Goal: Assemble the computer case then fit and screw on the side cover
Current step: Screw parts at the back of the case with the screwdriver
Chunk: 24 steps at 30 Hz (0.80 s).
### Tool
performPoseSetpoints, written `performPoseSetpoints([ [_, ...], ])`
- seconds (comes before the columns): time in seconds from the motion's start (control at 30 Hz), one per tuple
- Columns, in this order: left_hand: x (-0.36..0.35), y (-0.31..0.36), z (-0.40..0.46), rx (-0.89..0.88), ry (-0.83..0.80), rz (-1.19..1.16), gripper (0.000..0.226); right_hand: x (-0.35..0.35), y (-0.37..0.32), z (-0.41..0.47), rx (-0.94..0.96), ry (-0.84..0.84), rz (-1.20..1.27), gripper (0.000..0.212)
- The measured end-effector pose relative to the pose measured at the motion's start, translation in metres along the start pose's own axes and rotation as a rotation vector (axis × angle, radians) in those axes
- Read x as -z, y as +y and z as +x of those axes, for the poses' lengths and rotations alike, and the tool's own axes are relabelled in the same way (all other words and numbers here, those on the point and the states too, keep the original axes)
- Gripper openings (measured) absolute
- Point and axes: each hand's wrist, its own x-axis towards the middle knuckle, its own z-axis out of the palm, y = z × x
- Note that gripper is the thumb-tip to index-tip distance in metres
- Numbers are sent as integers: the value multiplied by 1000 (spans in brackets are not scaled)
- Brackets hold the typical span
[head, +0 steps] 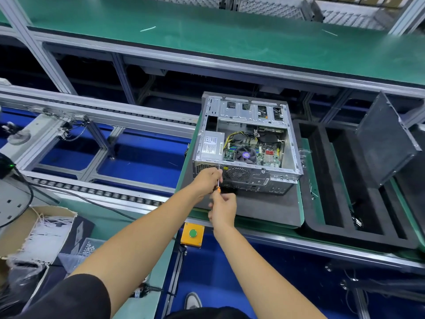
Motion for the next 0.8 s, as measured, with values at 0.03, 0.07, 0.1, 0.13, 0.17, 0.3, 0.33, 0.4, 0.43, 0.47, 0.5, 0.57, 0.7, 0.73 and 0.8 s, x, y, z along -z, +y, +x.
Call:
performPoseSetpoints([
  [0.03,1,1,-1,-10,-2,41,40,-1,4,-1,84,89,-143,18],
  [0.07,3,3,-2,-28,-7,111,41,-3,9,-3,159,157,-284,20],
  [0.1,6,7,-2,-53,1,210,43,-5,12,-4,227,211,-396,22],
  [0.13,9,11,-1,-85,43,329,43,-6,13,-4,282,264,-469,23],
  [0.17,13,17,0,-118,132,444,43,-8,13,-2,312,304,-506,24],
  [0.3,41,51,24,-364,452,626,29,-12,14,2,320,363,-519,28],
  [0.33,48,61,34,-405,446,646,24,-13,15,3,322,370,-518,30],
  [0.4,60,76,58,-409,399,746,22,-12,17,5,317,383,-515,31],
  [0.43,62,80,70,-386,370,825,28,-12,17,5,313,387,-513,30],
  [0.47,62,81,81,-356,337,907,33,-12,17,5,311,390,-508,30],
  [0.5,59,81,89,-325,306,980,38,-12,17,6,311,394,-496,29],
  [0.57,53,75,101,-291,280,1117,46,-12,16,5,313,399,-476,28],
  [0.7,47,65,107,-346,327,1298,48,-15,13,-1,268,336,-375,24],
  [0.73,47,63,108,-360,329,1310,48,-17,11,-2,199,256,-208,24],
  [0.8,48,59,110,-383,346,1339,46,-18,4,-4,-64,7,241,23],
])
